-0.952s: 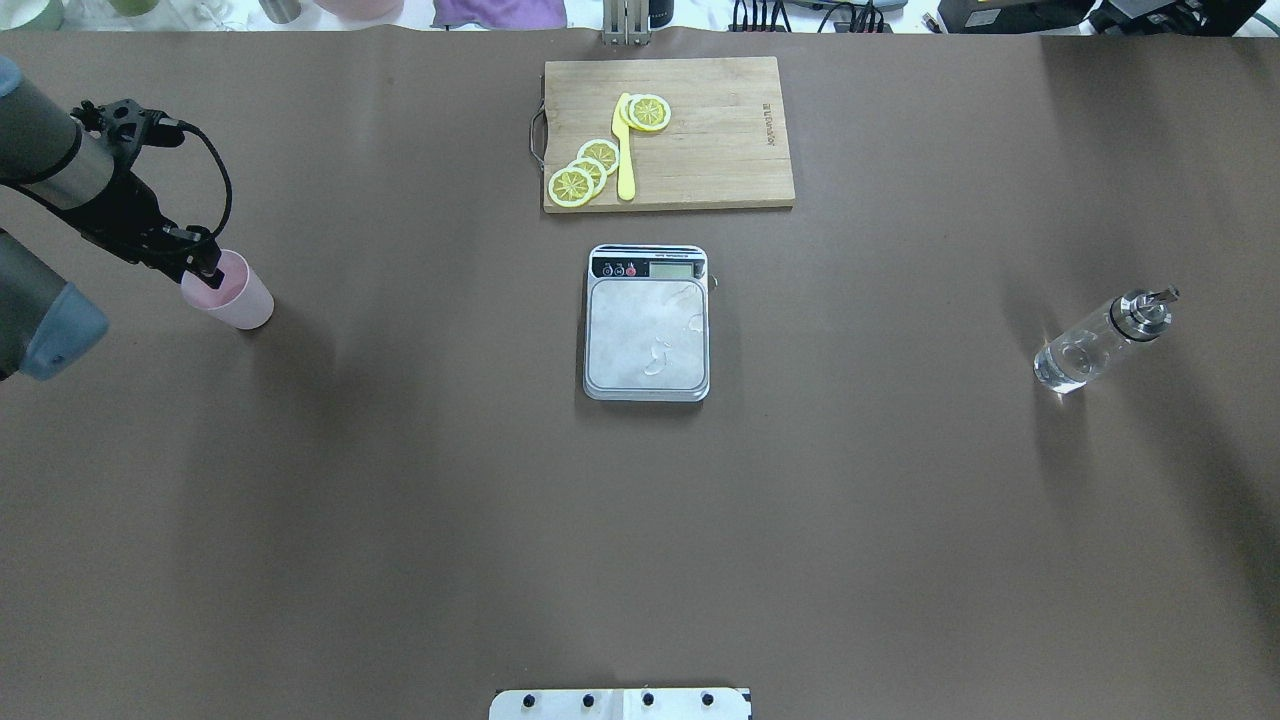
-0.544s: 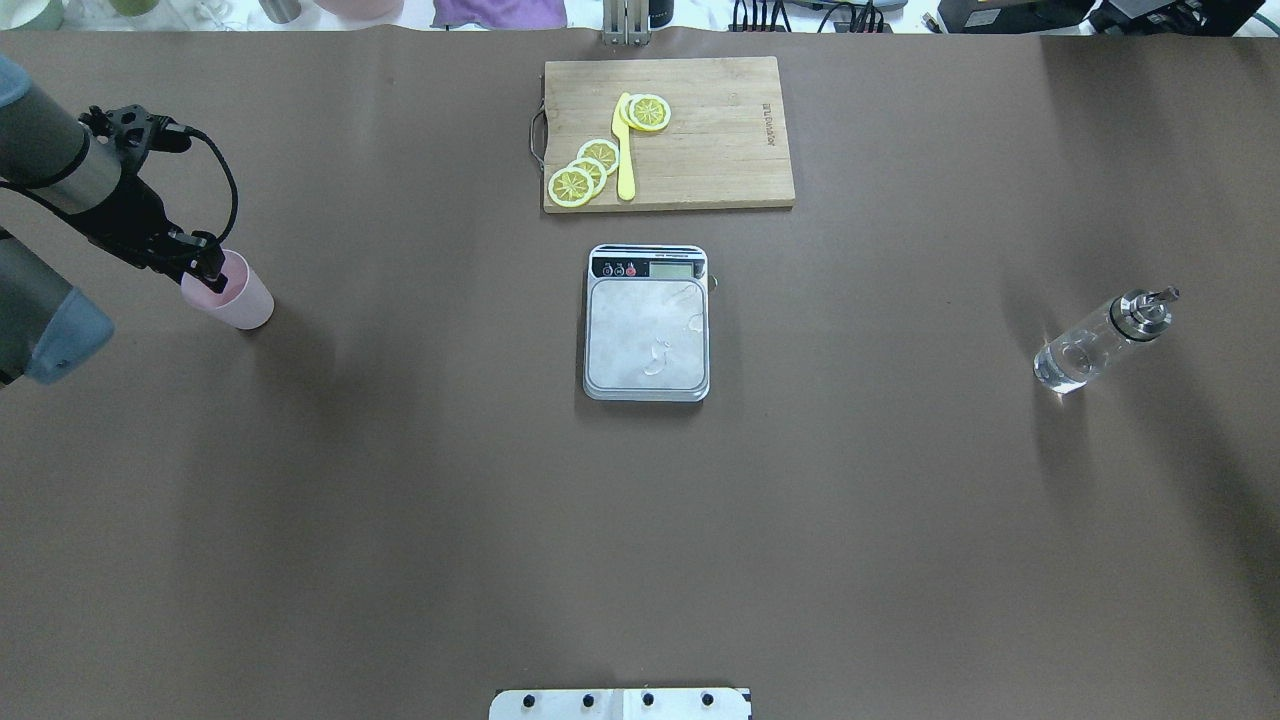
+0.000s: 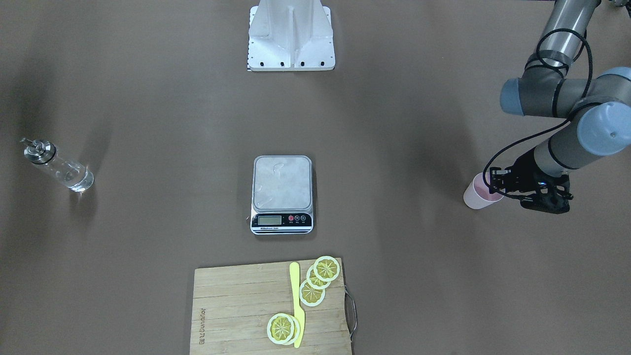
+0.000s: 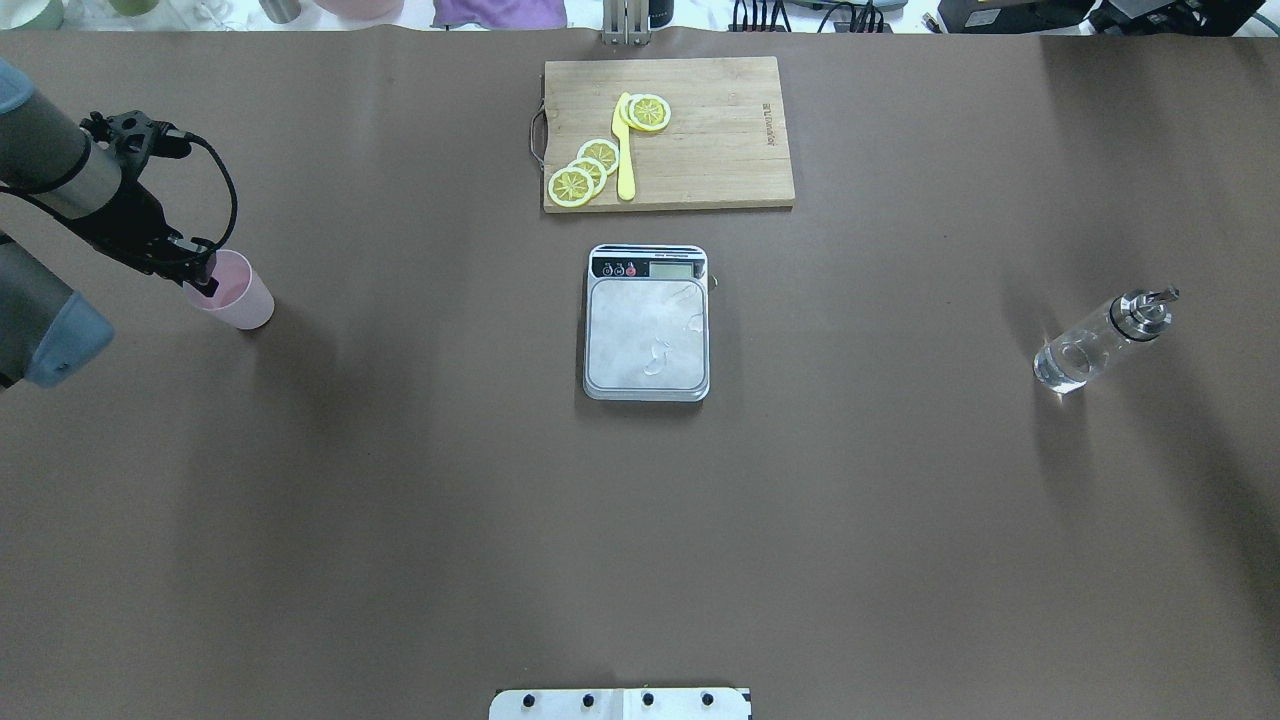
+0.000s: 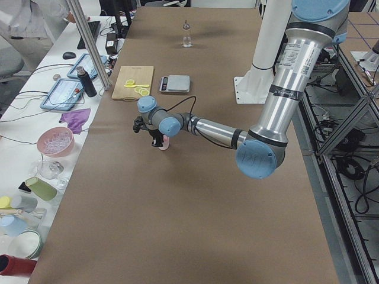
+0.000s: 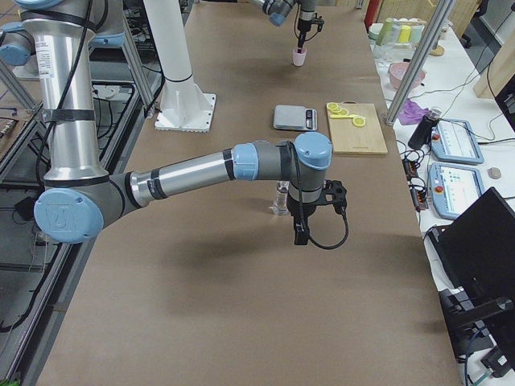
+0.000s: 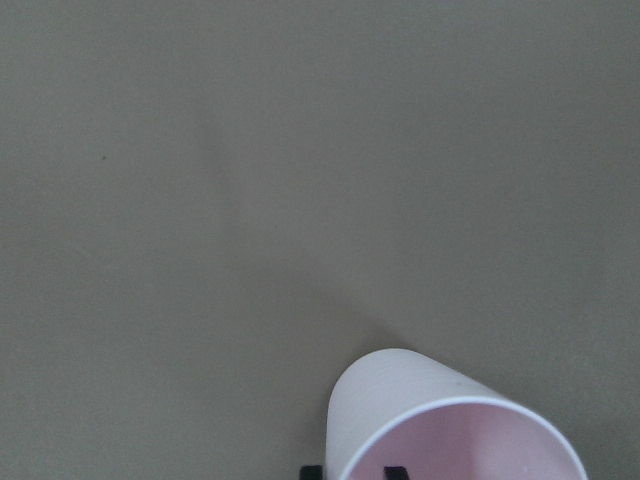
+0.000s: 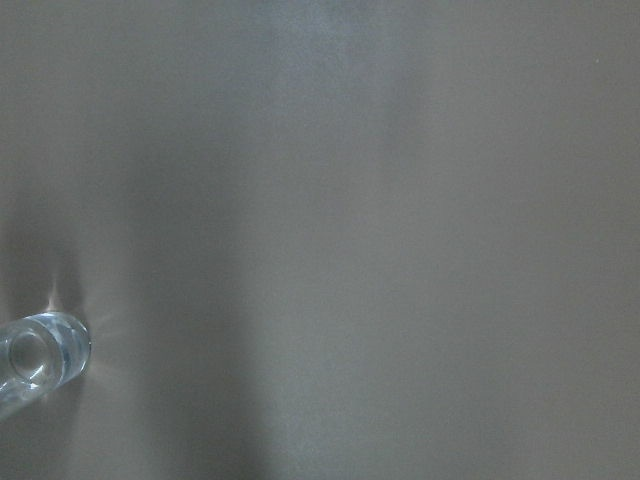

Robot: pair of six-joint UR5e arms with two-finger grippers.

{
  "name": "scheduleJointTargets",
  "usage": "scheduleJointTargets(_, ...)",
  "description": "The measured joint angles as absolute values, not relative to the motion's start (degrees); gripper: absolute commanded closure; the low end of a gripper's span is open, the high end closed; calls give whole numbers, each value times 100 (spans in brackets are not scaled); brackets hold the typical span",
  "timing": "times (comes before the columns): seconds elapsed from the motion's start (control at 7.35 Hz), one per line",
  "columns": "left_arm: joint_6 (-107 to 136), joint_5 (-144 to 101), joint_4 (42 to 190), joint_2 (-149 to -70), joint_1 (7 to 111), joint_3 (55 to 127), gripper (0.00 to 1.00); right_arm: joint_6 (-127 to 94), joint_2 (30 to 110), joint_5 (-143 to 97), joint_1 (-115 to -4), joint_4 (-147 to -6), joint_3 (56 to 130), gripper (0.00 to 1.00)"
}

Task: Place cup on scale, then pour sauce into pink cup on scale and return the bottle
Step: 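Close the left gripper on the pink cup rim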

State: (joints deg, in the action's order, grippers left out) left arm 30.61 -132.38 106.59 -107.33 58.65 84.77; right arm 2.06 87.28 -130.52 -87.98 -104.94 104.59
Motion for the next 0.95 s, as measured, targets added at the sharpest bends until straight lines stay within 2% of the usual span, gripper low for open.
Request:
scheduleJointTargets(0.14,3057,-13237,10653,-10746,5867,8490,99,206,8728,-13052,-8798,-10494,10459,0)
scheduleJointTargets(0.68,3073,-13225,10626,-10775,5871,8645,100,211,8735,-13052,-8798,-10496,10459,0)
scheduleJointTargets(0.95,3205,-13250,10408,-10850,5871,8983,100,211,8738,-13052,-8799,-10504,10459,0)
